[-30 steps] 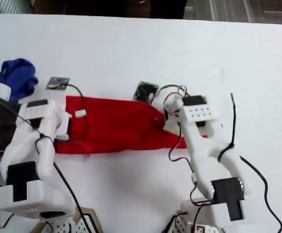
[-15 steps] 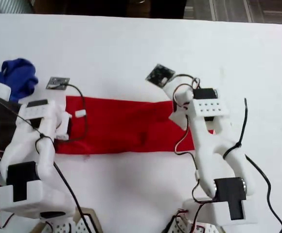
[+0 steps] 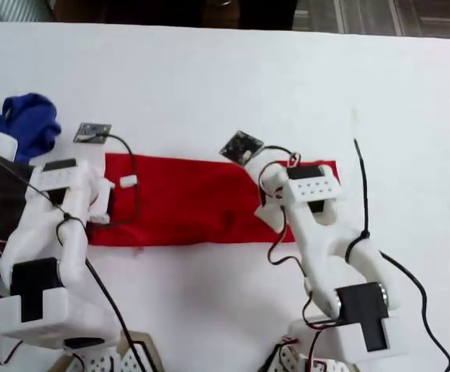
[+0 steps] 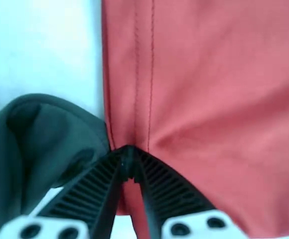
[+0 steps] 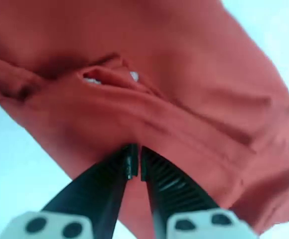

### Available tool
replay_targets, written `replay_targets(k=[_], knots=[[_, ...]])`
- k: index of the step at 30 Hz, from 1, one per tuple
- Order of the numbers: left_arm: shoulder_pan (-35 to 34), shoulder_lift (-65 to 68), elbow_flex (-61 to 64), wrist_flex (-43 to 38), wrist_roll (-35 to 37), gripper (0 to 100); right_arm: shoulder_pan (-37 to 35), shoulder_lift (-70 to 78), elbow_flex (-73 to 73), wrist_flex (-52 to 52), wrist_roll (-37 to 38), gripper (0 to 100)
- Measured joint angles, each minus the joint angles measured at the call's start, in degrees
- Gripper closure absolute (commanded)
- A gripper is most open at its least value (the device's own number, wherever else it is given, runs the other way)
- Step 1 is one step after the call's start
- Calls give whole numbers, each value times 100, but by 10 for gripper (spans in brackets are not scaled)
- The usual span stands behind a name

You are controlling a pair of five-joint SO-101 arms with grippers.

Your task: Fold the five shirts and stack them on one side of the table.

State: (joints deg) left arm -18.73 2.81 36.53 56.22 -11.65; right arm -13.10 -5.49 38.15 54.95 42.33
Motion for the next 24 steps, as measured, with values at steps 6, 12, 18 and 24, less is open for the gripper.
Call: replay_targets(k=[6, 12, 18, 24], knots=[[0, -35, -79, 18, 9, 975, 396, -993, -9, 404, -132, 978], [0, -26, -1398, 633, 9, 975, 949, -1090, 651, 316, -132, 978], [62, 545, -3042, 1178, 255, 975, 1459, -712, 826, 0, -141, 978], [501, 2057, -4475, 1292, 747, 975, 1521, -246, 818, -62, -141, 978]])
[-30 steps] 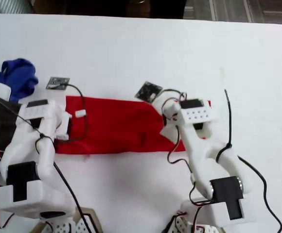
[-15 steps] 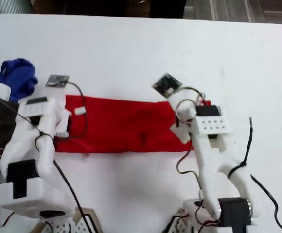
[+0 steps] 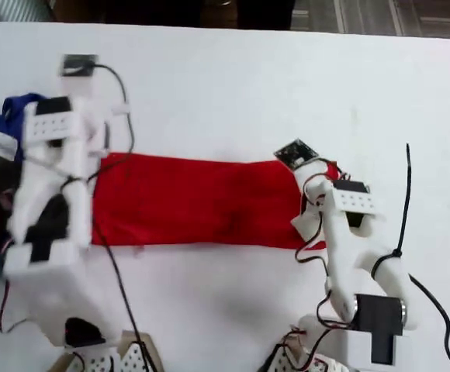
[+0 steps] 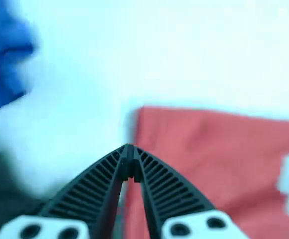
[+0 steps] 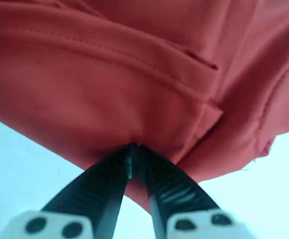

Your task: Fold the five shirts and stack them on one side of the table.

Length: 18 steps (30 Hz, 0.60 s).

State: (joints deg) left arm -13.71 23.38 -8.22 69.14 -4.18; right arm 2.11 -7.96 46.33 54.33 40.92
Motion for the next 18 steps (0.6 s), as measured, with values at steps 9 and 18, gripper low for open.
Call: replay_targets(k=[9, 18], knots=[[501, 2822, -3174, 1319, 141, 975, 325, 70, 9, 18, 527, 978], [501, 4888, -6866, 2734, 141, 975, 862, 114, 9, 26, 1240, 978]])
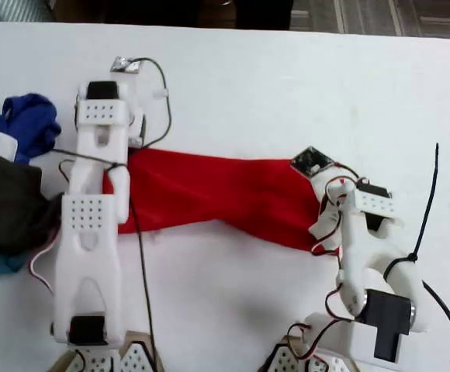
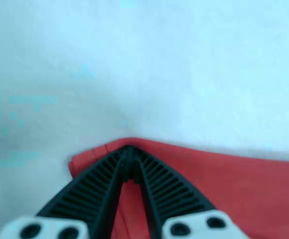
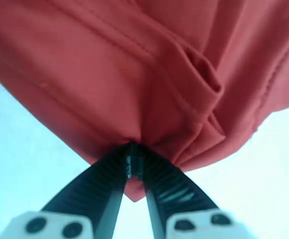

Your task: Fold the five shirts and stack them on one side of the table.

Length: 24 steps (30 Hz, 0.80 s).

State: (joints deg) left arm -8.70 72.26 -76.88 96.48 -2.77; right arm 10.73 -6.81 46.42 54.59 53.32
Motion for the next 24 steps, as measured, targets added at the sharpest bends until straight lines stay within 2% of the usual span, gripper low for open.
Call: replay_targets(k=[5, 11, 15, 20, 24], knots=[[0, 492, -1248, 484, 0, 975, 0, 0, 0, 0, 18, 978], [-105, 325, -1037, 501, 0, 975, 0, -70, 0, 35, 18, 978], [-105, -501, 0, 501, 0, 975, 9, -571, 18, 466, 18, 978], [-105, -2136, 2136, 501, -70, 975, -466, -1732, 18, 967, -26, 978], [-114, -3569, 4167, 484, -536, 975, -1002, -2207, 18, 1020, -580, 978]])
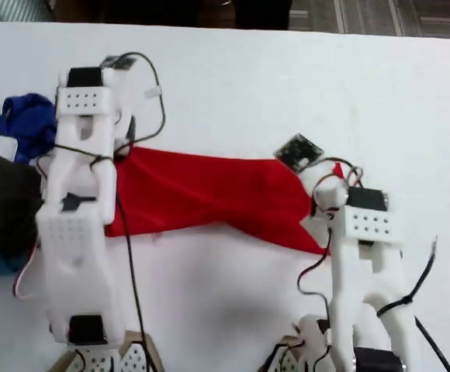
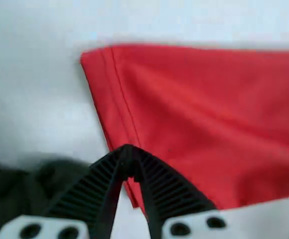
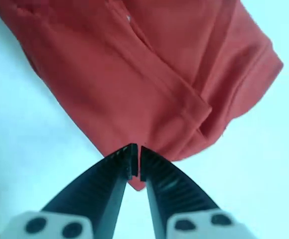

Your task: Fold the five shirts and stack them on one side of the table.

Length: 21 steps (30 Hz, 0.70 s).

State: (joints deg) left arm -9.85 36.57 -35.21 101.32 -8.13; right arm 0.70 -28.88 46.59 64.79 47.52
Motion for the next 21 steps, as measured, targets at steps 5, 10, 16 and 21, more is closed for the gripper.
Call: replay_targets(k=[5, 10, 16, 21], knots=[[193, -1424, 2488, -615, -545, 975, -308, 158, 9, -510, -475, 978], [246, -1873, 4510, -1864, -659, 975, -308, 967, -9, -1336, -624, 978], [176, -2013, 5345, -2145, -695, 975, -62, 2365, -1046, -1459, -958, 978], [-193, -2040, 5398, -2101, -1002, 975, 123, 3552, -2382, -914, -1064, 978]])
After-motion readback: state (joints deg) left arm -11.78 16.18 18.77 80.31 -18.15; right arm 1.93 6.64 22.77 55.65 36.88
